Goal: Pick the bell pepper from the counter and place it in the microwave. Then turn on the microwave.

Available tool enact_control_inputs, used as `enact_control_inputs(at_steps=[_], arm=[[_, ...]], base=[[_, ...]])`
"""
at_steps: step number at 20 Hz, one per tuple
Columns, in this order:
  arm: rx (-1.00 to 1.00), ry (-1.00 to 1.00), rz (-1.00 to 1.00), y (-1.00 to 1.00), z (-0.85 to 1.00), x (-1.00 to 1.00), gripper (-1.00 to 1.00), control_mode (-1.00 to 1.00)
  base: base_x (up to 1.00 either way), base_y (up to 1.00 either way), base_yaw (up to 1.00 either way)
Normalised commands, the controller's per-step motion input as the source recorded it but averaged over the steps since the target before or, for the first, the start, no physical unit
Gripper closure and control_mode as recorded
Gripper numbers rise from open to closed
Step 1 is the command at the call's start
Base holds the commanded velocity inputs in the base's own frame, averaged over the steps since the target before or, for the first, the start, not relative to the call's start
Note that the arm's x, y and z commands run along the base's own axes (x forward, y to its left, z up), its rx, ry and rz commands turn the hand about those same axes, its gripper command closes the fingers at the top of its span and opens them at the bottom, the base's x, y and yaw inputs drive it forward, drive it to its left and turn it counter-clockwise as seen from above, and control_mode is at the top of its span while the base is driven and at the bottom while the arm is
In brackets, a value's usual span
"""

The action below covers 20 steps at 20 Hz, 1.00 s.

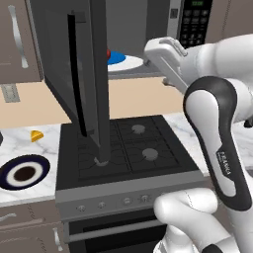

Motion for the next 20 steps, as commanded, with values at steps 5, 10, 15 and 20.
enact_control_inputs(at_steps=[5,10,15,20], arm=[[0.04,0.19,-0.07,-0.09,0.05,-0.42,-1.00,-1.00],[0.02,0.17,-0.09,-0.07,0.06,-0.45,-1.00,-1.00],[0.12,0.11,-0.07,-0.06,0.00,-0.52,-1.00,-1.00],[0.19,0.08,-0.04,-0.09,0.00,-0.53,-1.00,-1.00]], base=[[0.00,0.00,0.00],[0.00,0.00,0.00],[0.00,0.00,0.00],[0.00,0.00,0.00]])
